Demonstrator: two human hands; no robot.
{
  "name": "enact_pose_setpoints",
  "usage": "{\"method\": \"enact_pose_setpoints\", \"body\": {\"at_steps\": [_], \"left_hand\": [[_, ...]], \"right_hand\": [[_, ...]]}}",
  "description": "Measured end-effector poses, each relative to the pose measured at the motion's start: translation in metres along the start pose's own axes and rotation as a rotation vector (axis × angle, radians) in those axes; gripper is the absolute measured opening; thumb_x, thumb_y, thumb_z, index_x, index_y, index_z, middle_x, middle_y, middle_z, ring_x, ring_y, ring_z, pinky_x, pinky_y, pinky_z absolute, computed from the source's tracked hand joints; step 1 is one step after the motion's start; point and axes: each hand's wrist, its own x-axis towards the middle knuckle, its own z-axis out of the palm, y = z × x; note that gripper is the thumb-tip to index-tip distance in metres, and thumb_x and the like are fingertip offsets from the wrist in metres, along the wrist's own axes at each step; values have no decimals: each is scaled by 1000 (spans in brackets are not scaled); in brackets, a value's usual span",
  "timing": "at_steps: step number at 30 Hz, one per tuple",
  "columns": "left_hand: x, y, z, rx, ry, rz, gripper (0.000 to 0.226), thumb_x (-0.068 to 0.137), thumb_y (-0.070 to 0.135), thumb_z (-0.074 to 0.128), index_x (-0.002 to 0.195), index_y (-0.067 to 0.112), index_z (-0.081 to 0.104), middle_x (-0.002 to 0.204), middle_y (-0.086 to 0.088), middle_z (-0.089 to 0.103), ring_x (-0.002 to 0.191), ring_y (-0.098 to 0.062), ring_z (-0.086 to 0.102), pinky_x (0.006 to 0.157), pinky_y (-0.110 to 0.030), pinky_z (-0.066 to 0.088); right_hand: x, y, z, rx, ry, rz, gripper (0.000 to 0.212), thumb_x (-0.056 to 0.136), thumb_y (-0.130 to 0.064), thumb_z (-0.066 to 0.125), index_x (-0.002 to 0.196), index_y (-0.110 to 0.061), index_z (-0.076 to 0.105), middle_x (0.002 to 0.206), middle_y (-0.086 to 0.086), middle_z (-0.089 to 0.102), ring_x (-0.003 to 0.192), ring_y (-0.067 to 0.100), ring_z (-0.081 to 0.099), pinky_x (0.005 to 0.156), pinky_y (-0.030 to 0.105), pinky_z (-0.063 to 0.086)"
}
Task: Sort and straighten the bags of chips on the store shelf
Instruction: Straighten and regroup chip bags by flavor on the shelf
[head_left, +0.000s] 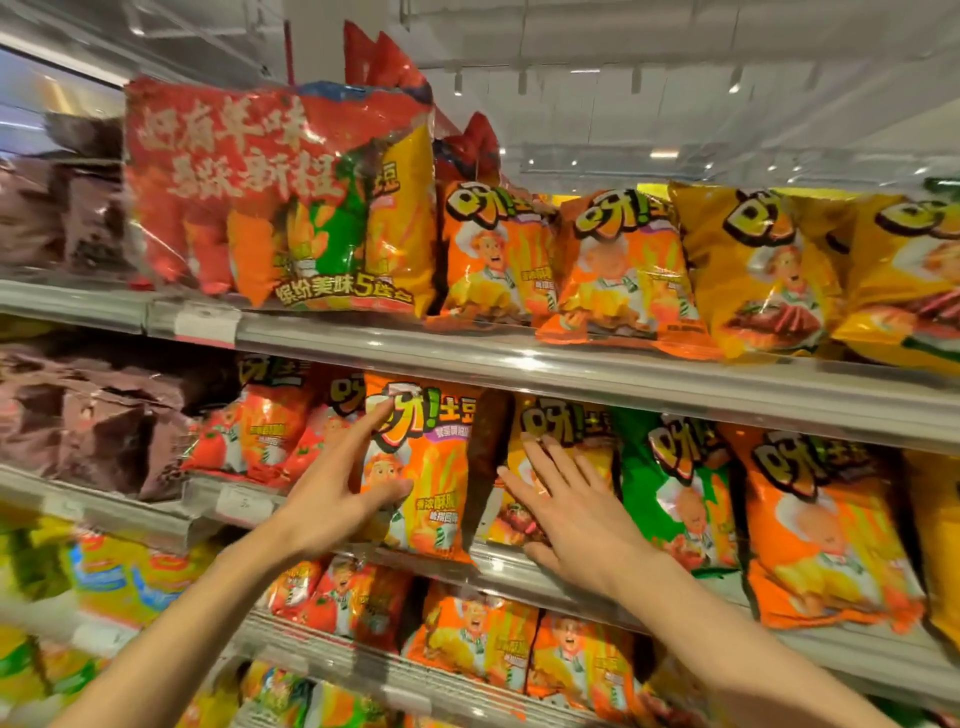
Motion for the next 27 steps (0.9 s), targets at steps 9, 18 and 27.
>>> {"method": "enact_pose_setpoints", "body": {"at_steps": [9,18,27], "left_hand": [[49,0,15,122,-56,-59,84,88,44,70,156,32,21,159,-3,32,143,-22,33,106,-33,29],[65,-11,53,209,-175,-176,81,92,56,58,156,31,14,148,-12,38,135,-31,41,107,-39,35],[66,-12,68,391,-203,-214,85,92,67,45,158,26,10,163,-19,13,150,-35,14,120,-48,23]], "right_hand": [[-9,14,2,24,5,42,80,88,-60,55,154,-31,21,165,10,5,151,32,6,118,52,24],[-16,15,2,78,-22,73,77,94,-51,52,157,-31,11,164,7,-13,151,27,-13,123,50,7],[-14,13,2,105,-69,56,78,96,-40,53,158,-28,6,164,7,-18,147,24,-24,122,49,-6]]}}
